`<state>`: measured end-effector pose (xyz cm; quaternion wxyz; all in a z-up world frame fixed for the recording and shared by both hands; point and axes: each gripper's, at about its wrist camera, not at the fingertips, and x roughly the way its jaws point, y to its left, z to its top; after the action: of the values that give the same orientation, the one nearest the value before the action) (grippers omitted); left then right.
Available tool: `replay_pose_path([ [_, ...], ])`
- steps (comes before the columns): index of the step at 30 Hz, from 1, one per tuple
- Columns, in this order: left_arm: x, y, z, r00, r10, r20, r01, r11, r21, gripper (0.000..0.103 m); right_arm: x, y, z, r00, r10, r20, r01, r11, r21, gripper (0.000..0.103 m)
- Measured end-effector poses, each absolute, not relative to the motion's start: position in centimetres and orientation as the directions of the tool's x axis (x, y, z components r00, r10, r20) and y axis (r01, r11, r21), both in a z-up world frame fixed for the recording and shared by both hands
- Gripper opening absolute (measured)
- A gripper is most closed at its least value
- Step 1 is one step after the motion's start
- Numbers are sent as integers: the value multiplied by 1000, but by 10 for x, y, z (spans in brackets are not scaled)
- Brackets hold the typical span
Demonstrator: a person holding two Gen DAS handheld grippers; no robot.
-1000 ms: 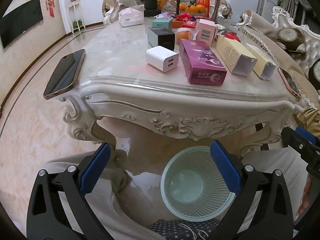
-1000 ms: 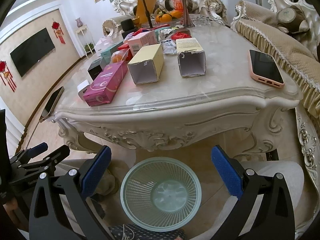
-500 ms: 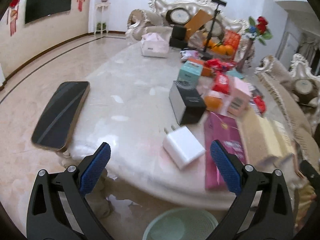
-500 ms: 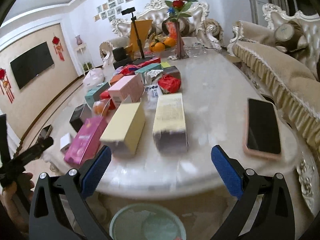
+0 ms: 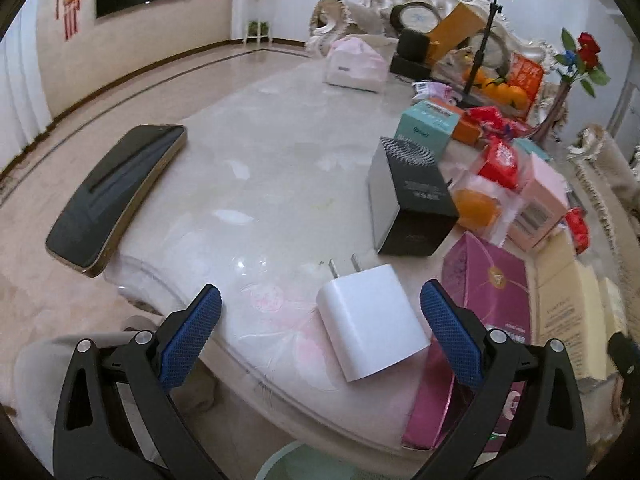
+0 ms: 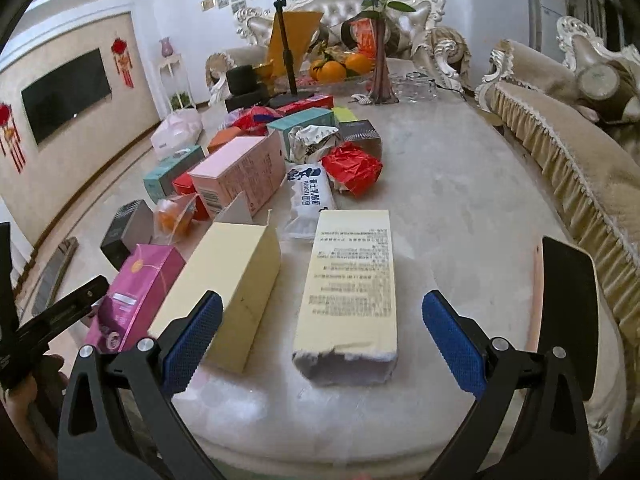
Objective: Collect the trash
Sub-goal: 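Grasp the white charger with the left tool while the right tool grasps the cream box, then carry both items over the wastebasket and open both tools to drop them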
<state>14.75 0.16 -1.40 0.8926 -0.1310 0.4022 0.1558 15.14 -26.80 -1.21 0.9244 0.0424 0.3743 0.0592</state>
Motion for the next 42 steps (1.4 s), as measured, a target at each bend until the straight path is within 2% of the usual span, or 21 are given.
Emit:
replay_pose_path([
  [5,150,-4,-16,628,205,-750,-364,930,-51,92,158,-273,-13,701,157,-696,-79,987,143,96],
  [7,148,-1,-15,636,197,-746,-341,939,-43,81,158,-274,-14,703,156,-694,-76,987,145,96],
  [9,147,2,-15,639,199,-743,-322,946,-24,75,156,-277,-14,711,145,-689,-64,988,142,96],
  [13,149,7,-17,632,201,-748,-295,955,7,75,152,-293,-13,718,187,-671,-50,975,218,96],
  [17,146,5,-18,635,220,-740,-321,947,5,75,157,-297,-18,710,121,-694,-9,986,164,95],
  [20,147,2,-18,640,224,-735,-322,947,8,75,162,-296,-27,691,149,-708,-28,983,179,95],
  [21,147,3,-19,639,224,-735,-327,945,4,74,165,-293,-31,680,142,-720,-27,985,168,95],
  [22,148,3,-18,642,223,-734,-326,945,2,68,167,-291,-35,671,143,-727,-31,986,165,94],
  [23,148,3,-18,646,216,-732,-319,948,-2,64,168,-290,-38,666,154,-730,-40,984,172,92],
  [25,149,3,-18,654,214,-725,-300,954,12,42,167,-286,-40,666,156,-729,-51,985,164,74],
  [26,149,3,-18,658,217,-721,-290,957,23,38,166,-284,-40,669,133,-731,-47,989,137,67],
  [27,149,5,-18,664,204,-719,-279,960,14,38,165,-284,-39,669,130,-732,-46,990,134,45],
  [31,153,21,-17,699,111,-707,-227,971,-72,38,162,-296,-31,687,142,-712,-18,984,178,45],
  [36,157,47,-16,718,-46,-695,-178,953,-247,38,157,-303,-22,704,192,-684,-20,968,250,45],
  [40,143,49,-2,746,-73,-662,-130,959,-252,38,141,-301,-7,723,246,-646,-70,956,285,45],
  [42,127,48,11,755,-132,-642,-63,960,-272,38,118,-300,6,726,300,-619,-116,940,320,45],
])
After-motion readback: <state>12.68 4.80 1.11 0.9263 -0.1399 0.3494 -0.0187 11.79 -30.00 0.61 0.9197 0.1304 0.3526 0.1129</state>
